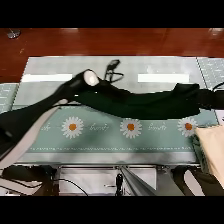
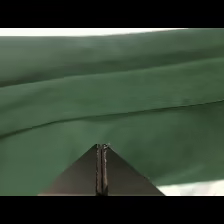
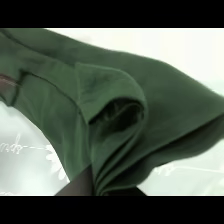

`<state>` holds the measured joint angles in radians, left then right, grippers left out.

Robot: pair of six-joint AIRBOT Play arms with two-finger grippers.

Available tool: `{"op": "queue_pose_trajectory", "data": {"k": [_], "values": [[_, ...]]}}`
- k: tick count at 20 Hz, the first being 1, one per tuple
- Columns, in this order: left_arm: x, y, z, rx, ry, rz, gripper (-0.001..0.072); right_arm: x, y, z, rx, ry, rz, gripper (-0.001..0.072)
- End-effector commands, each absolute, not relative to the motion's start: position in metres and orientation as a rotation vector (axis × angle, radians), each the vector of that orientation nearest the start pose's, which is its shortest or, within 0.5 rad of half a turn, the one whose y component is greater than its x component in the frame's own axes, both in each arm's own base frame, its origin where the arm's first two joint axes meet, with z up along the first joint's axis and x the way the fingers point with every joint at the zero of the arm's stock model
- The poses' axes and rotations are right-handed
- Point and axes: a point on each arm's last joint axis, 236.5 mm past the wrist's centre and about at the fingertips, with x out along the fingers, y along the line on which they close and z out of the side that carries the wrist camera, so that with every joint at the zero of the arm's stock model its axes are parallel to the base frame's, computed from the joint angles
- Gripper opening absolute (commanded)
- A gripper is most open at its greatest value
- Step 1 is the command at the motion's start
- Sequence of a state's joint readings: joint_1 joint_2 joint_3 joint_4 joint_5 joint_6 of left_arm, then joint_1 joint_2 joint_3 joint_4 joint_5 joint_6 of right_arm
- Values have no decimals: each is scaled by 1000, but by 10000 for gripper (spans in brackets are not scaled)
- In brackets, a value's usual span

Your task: Fold the shirts.

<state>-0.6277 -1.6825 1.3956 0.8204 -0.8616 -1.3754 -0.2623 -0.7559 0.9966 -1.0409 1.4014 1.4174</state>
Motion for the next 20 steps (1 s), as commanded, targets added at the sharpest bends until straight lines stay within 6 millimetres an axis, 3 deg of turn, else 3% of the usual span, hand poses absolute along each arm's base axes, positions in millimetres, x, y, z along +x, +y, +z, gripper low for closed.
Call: {"op": "queue_pose_trajectory", "data": {"k": [1, 3, 6, 8, 10, 11, 13, 14, 16, 18, 20], "values": [[285, -472, -48, -161, 1389, -1006, 16, 259, 54, 145, 390, 991, 253, 25], [254, -493, -62, -172, 1472, -1019, 16, 259, 58, 148, 402, 983, 269, 25], [205, -526, -41, -239, 1510, -1167, 17, 261, 60, 151, 411, 967, 274, 25], [205, -528, -25, -259, 1508, -1211, 17, 261, 60, 151, 411, 967, 275, 25], [233, -509, -7, -266, 1496, -1231, 17, 261, 61, 151, 412, 969, 278, 25], [257, -493, 1, -283, 1475, -1207, 16, 262, 63, 153, 421, 961, 286, 25], [324, -436, 13, -314, 1422, -1074, 16, 268, 74, 161, 446, 929, 330, 25], [359, -393, 18, -325, 1407, -967, 17, 271, 84, 162, 446, 927, 363, 25], [408, -311, 44, -363, 1349, -812, 16, 282, 116, 159, 451, 938, 450, 25], [442, -231, 99, -431, 1191, -694, 17, 300, 156, 154, 445, 948, 529, 25], [457, -168, 157, -467, 977, -584, 17, 319, 205, 146, 425, 983, 612, 25]]}}
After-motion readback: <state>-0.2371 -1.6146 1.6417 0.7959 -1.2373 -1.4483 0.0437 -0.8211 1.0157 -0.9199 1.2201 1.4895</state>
